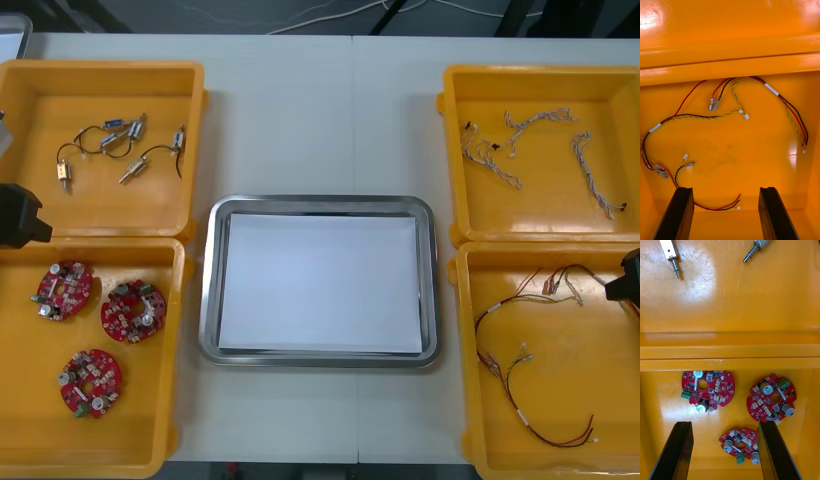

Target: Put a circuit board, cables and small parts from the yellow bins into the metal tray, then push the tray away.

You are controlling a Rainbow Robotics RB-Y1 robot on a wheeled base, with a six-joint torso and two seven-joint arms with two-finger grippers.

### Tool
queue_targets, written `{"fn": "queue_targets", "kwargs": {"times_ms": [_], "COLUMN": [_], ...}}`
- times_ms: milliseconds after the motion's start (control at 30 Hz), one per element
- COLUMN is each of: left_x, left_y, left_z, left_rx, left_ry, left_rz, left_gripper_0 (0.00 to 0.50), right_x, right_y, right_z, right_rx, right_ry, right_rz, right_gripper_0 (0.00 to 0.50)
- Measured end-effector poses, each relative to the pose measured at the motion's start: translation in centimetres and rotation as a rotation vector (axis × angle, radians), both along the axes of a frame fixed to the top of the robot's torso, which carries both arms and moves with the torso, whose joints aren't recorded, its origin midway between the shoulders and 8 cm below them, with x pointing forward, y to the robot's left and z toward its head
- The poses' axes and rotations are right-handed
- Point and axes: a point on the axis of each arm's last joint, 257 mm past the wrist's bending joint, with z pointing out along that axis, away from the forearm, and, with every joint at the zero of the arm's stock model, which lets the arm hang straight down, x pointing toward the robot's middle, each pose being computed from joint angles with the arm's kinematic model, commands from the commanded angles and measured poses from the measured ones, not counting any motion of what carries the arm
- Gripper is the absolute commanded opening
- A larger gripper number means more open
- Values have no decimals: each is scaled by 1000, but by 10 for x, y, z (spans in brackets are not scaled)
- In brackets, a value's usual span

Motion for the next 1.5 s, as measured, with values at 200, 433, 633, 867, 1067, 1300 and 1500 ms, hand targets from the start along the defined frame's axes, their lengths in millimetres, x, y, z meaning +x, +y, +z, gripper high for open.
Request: {"fn": "queue_targets", "kwargs": {"times_ms": [200, 433, 633, 867, 1067, 1300, 1500], "left_x": [0, 0, 0, 0, 0, 0, 0], "left_y": [0, 0, 0, 0, 0, 0, 0], "left_z": [0, 0, 0, 0, 0, 0, -1], "left_rx": [0, 0, 0, 0, 0, 0, 0], "left_ry": [0, 0, 0, 0, 0, 0, 1], "left_rz": [0, 0, 0, 0, 0, 0, 0], "left_gripper_0": [500, 500, 500, 500, 500, 500, 500], "right_x": [0, 0, 0, 0, 0, 0, 0], "right_y": [0, 0, 0, 0, 0, 0, -1], "right_z": [0, 0, 0, 0, 0, 0, -1], "right_rx": [0, 0, 0, 0, 0, 0, 3], "right_ry": [0, 0, 0, 0, 0, 0, 3], "right_rz": [0, 0, 0, 0, 0, 0, -5], "right_gripper_0": [500, 500, 500, 500, 500, 500, 500]}}
